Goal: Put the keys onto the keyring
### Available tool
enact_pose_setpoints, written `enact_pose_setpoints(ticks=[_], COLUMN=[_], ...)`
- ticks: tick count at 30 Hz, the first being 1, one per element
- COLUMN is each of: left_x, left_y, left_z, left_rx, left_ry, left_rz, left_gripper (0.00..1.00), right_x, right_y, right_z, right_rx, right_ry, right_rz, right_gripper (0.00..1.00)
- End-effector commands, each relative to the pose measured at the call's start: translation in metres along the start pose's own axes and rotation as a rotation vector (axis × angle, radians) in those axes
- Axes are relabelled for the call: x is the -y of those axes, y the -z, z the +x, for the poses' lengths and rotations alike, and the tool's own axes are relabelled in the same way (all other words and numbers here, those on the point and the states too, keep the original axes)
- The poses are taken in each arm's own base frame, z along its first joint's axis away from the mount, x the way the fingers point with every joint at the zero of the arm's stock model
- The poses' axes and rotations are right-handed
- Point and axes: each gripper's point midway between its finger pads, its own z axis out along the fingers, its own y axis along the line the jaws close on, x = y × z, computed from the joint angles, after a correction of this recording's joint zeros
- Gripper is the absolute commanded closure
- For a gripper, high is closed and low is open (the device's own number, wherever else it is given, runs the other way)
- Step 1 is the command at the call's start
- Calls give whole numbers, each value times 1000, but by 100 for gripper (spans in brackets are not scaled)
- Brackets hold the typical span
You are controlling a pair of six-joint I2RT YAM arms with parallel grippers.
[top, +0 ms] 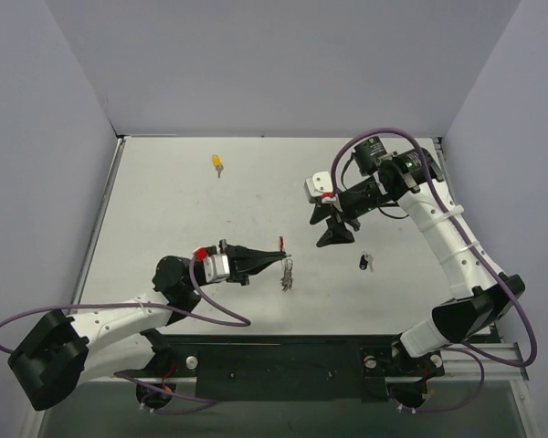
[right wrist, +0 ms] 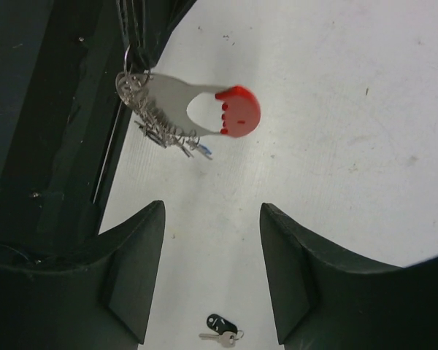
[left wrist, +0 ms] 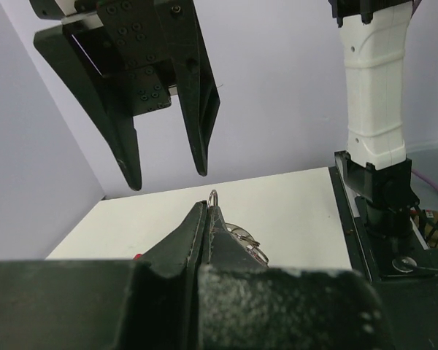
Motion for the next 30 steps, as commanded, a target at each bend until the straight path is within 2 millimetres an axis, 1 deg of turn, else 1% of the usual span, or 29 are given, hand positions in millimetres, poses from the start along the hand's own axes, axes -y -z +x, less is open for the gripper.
enact_pose_setpoints(ticks=[1,2,5,6,7,8,10,14,19,23,30], left_x=[-18,-25,-29,-37,-40,-42,-45,-47,-51,-52,-52], left_y=[-18,-18,-23,-24,-25,-26,-29,-32,-30,-31,-30], left_z=[-40,-40,-41,-45,-42,-46,-45,-46,-47,-46,-47], left_rx=[138,144,177,196,198,214,225,240,252,253,258], left_ry=[-13,-2,21,26,47,46,61,64,61,62,62], left_rz=[-88,-130,-176,-220,-248,-259,-289,-319,-354,-358,-364], left_gripper=[100,100,100,100,100,100,100,100,100,100,100], right_x=[2,6,10,11,12,9,6,2,0,-4,-4], right_y=[-8,-11,-15,-17,-17,-18,-19,-20,-23,-26,-32], right_z=[-24,-28,-31,-32,-33,-33,-35,-37,-36,-39,-38], right_rx=[64,67,69,80,86,95,111,130,135,152,144], right_ry=[-52,-66,-97,-111,-111,-129,-141,-156,-163,-165,-169], right_rz=[-23,-12,6,8,17,6,1,-14,-27,-52,-68], right_gripper=[51,51,52,52,53,53,54,57,61,62,69])
